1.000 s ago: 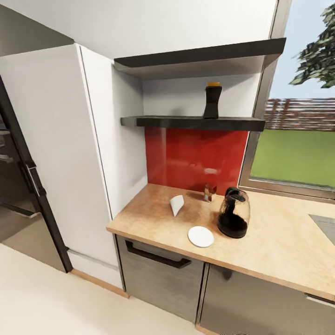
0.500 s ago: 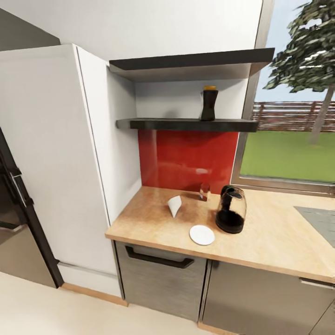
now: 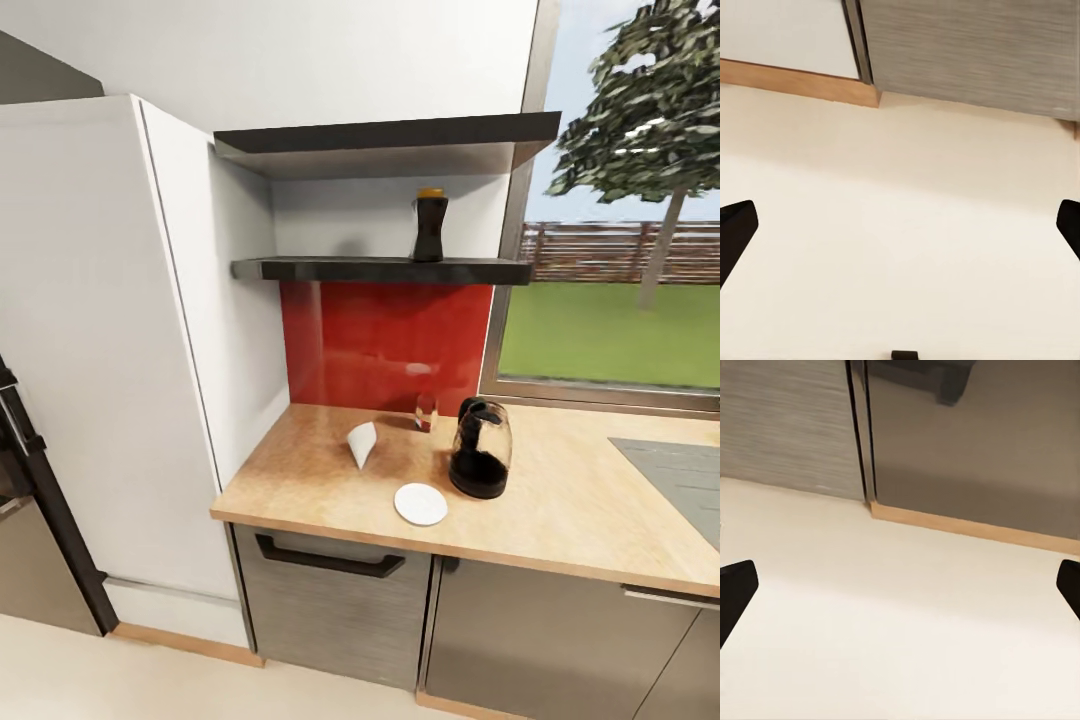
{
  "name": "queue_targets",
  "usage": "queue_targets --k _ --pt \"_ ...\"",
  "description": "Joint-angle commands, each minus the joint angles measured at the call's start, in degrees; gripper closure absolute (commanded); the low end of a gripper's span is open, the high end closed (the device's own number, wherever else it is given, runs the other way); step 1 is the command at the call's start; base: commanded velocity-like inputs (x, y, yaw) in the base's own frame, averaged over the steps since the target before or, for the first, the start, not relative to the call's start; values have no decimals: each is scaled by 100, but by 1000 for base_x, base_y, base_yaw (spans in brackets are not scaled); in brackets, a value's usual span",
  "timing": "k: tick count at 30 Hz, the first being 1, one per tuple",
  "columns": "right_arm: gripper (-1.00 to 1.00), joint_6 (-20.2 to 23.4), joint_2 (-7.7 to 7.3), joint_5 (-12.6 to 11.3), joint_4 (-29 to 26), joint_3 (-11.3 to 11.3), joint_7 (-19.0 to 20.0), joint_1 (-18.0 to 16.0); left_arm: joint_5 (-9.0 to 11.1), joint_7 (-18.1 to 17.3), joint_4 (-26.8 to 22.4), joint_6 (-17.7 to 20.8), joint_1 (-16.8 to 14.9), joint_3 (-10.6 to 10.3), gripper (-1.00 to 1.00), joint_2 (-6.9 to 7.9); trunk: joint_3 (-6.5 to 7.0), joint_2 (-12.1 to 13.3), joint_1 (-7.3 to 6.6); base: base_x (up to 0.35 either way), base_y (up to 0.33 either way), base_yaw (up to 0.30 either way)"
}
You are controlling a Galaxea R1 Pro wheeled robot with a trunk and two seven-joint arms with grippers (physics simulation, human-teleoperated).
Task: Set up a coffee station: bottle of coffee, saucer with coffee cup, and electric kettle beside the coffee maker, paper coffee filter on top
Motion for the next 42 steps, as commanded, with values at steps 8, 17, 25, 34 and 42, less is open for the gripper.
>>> queue_targets --k 8,17,25,34,42 --pt "-100 -13 40 -10 -1 16 6 -1 -37 -4 12 -19 -3 -24 -100 -20 -2 -4 2 0 32 -1" --pt "-100 -11 44 -20 6 7 8 -1 -43 -5 12 -19 -3 -41 -100 -39 -2 -4 2 0 268 -182" --pt "-100 -9 44 -16 10 -2 -4 -1 -40 -5 6 -19 -3 -23 -100 -9 -2 -4 2 29 303 -262" --pt "-100 -9 44 -26 10 -16 -15 -3 -146 -78 -53 -88 -6 -78 -100 8 -2 -4 2 66 116 -265" --pt "-100 -6 43 -36 18 -37 -37 -4 -997 -766 -934 -162 -93 -389 -100 -75 -2 -4 2 2 3 -265"
